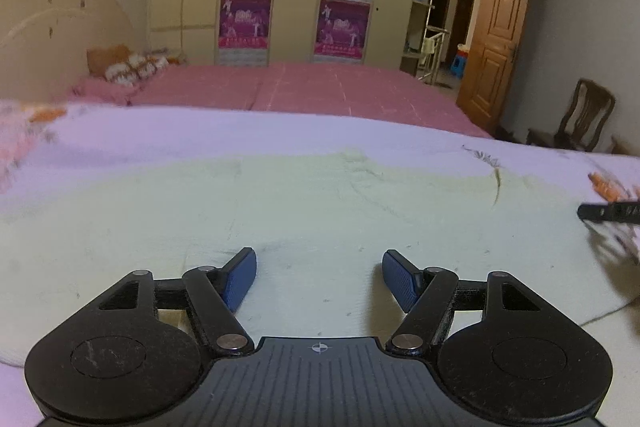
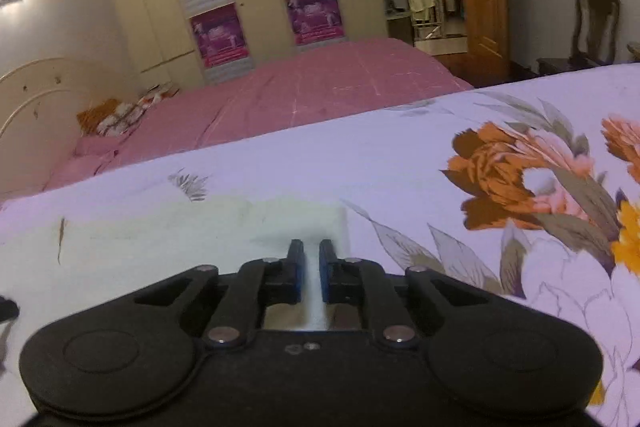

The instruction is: Fold small clothes

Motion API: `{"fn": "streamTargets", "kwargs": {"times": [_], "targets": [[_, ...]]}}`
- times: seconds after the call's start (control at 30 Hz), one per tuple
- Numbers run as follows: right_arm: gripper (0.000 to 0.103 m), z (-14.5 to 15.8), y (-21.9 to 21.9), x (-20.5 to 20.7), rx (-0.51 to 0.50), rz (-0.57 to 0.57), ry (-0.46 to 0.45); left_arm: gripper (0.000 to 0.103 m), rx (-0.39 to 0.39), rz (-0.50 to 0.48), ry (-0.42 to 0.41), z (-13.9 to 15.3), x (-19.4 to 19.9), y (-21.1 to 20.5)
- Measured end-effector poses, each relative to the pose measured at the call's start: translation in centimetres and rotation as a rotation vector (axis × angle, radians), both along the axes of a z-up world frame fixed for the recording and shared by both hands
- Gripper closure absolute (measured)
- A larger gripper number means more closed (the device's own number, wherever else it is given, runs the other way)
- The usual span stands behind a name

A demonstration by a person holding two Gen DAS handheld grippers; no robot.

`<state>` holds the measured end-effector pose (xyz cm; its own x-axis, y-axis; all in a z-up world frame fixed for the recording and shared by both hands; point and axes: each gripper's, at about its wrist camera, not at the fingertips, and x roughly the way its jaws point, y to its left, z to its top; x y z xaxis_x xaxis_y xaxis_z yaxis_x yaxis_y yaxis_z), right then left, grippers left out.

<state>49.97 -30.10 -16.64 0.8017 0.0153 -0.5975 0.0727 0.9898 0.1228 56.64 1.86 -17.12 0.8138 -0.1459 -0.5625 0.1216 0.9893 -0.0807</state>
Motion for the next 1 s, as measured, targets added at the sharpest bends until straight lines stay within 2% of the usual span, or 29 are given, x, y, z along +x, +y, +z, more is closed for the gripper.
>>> {"fn": "streamTargets", "kwargs": {"times": [0.03, 0.1, 0.17, 0.23, 0.27, 0.3, 0.33, 0.37, 0.43, 0.5, 0.6, 0.67, 0.73, 0.8, 0.93, 1.0], "targets": [[0.082, 0.5, 0.6, -0.3, -0.006, 0.021, -0.007, 0.033, 0.001, 0.005, -0.003, 0.1, -0.4, -0.1], [0.081, 1.5, 1.7, -1.9, -0.001, 0.056, -0.054, 0.033, 0.002, 0.021, 0.004, 0.3, -1.0, 0.0], [0.077, 1.8, 2.5, -3.9, -0.013, 0.07, -0.062, 0.033, 0.017, 0.025, 0.019, -0.2, -1.6, 0.4], [0.073, 0.7, 3.1, -5.1, -0.026, 0.094, -0.02, 0.033, 0.037, 0.021, 0.034, 0.0, -1.1, 0.2], [0.072, -0.5, 3.6, -4.8, -0.064, 0.108, 0.038, 0.033, 0.054, 0.012, 0.042, 0.2, -0.9, 0.1], [0.072, -0.7, 4.2, -5.1, -0.12, 0.12, 0.007, 0.033, 0.066, 0.011, 0.041, 0.4, -1.0, -0.1], [0.072, -0.1, 4.6, -4.8, -0.141, 0.112, 0.031, 0.033, 0.052, 0.023, 0.041, 0.8, -1.4, 0.3], [0.071, 0.6, 4.7, -4.6, -0.114, 0.105, 0.047, 0.033, 0.03, 0.033, 0.029, 1.4, -2.0, 0.7], [0.069, 2.2, 4.5, -5.5, -0.048, 0.107, 0.012, 0.033, -0.016, 0.086, 0.003, 2.0, -4.3, 2.9], [0.065, 3.6, 4.6, -7.1, -0.051, 0.116, -0.036, 0.033, -0.069, 0.145, 0.001, 1.9, -6.5, 6.0], [0.063, 3.9, 4.0, -9.0, -0.027, 0.137, -0.033, 0.033, -0.119, 0.296, -0.007, 1.4, -10.3, 12.6], [0.063, 3.5, 3.3, -9.7, -0.004, 0.138, -0.023, 0.033, -0.186, 0.423, -0.004, 0.9, -12.6, 17.8], [0.063, 3.0, 3.2, -10.6, 0.017, 0.13, -0.003, 0.033, -0.285, 0.555, 0.013, 0.3, -14.5, 22.9], [0.063, 2.6, 3.2, -11.1, 0.044, 0.118, 0.014, 0.033, -0.415, 0.665, -0.012, -0.4, -16.2, 27.4], [0.063, 2.1, 3.8, -11.6, 0.086, 0.113, 0.039, 0.033, -0.657, 0.771, -0.074, -2.1, -17.6, 33.2], [0.063, 2.0, 4.5, -11.4, 0.087, 0.122, 0.043, 0.033, -0.733, 0.791, -0.109, -3.1, -17.8, 34.6]]}}
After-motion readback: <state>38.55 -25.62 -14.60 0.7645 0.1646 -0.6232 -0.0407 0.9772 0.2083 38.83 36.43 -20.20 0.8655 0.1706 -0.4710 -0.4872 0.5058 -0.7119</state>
